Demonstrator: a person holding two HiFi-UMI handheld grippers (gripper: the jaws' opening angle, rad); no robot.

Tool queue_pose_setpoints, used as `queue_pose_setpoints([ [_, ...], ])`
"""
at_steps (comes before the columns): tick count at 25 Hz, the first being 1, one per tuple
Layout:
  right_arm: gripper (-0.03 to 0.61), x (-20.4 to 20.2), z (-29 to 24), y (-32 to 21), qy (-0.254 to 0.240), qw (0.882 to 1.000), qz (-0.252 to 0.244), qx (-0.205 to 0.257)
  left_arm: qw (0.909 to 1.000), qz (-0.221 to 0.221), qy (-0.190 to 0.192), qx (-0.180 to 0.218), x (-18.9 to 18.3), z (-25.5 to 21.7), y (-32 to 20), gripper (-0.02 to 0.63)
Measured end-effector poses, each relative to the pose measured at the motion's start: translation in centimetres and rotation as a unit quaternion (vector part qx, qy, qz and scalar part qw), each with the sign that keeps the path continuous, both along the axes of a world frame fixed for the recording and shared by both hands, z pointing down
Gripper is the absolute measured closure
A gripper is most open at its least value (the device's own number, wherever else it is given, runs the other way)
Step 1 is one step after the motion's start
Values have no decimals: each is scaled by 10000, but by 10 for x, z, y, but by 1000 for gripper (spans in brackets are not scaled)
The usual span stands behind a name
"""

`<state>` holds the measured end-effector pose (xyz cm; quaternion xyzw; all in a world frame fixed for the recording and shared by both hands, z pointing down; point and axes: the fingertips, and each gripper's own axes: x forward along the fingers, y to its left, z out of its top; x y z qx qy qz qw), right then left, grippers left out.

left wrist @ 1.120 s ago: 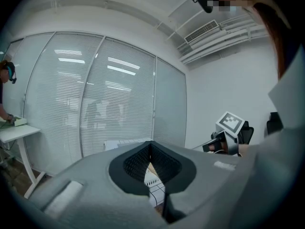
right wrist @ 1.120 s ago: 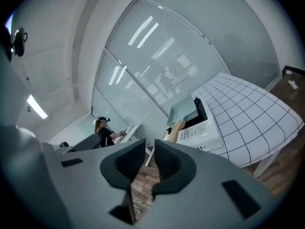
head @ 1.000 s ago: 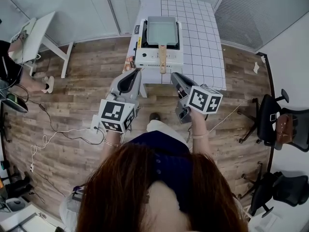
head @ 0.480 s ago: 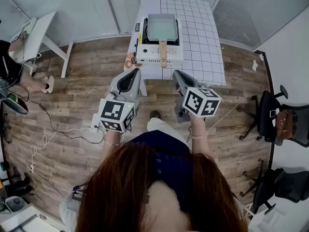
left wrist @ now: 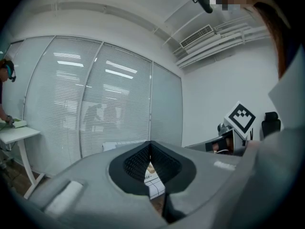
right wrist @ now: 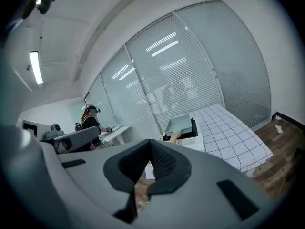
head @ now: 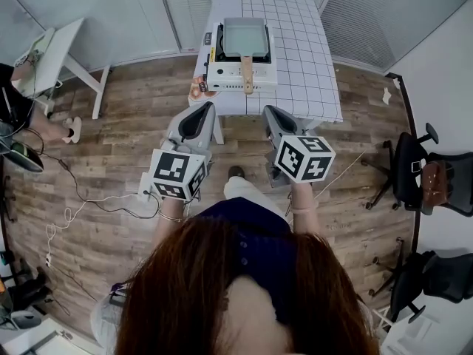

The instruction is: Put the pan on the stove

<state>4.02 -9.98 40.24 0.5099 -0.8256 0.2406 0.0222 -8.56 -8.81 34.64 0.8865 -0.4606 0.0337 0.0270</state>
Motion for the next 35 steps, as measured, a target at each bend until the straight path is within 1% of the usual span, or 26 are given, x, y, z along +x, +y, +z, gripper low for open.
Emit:
queue_pose_setpoints([
  [13, 569, 1, -10, 36, 365, 9988, 86, 325, 10000, -45, 35, 74, -1, -3, 32, 603],
  [35, 569, 9, -22, 82, 621, 9952, 158, 738, 9997, -147, 43, 175, 7, -6, 79, 603],
])
